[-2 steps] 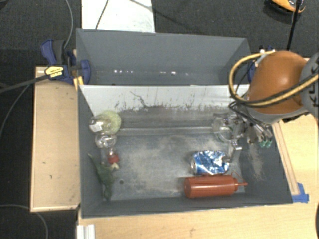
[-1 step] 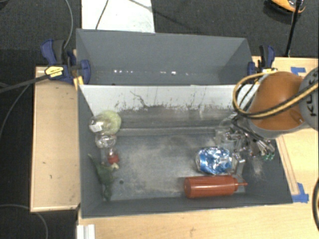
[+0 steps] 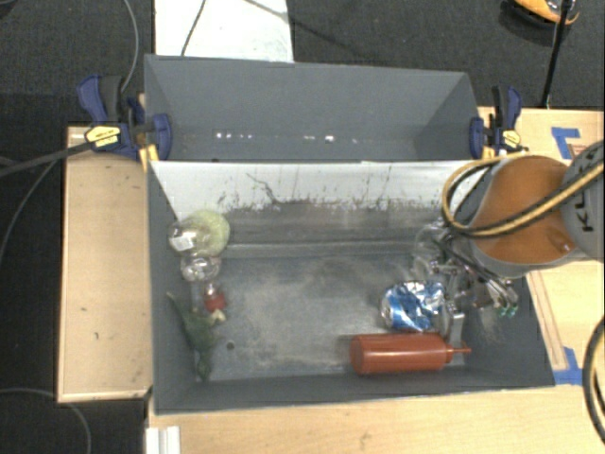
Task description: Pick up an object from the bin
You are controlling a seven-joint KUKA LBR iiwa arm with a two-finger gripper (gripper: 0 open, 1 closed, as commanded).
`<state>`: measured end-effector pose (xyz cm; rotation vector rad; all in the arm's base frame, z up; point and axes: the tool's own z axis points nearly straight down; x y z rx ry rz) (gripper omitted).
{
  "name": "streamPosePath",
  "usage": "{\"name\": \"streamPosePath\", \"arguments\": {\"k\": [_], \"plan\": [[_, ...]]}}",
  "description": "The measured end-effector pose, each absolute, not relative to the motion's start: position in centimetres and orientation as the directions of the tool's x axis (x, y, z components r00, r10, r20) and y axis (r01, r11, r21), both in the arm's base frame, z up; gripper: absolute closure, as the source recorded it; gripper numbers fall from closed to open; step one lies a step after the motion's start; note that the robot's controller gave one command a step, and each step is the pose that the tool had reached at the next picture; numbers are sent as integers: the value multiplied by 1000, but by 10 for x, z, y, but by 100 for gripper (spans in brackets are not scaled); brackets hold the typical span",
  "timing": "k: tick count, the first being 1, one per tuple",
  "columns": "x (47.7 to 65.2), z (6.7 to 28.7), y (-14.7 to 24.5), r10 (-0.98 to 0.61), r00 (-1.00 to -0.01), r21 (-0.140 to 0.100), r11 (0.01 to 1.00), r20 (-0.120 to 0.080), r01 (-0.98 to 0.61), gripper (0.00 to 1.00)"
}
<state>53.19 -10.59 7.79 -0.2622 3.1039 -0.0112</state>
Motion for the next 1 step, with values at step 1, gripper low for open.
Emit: {"name": "streamPosePath", "arguments": {"k": [1], "plan": [[534,74,-100,-216,-976,-15,976,-30,-216,0]]}}
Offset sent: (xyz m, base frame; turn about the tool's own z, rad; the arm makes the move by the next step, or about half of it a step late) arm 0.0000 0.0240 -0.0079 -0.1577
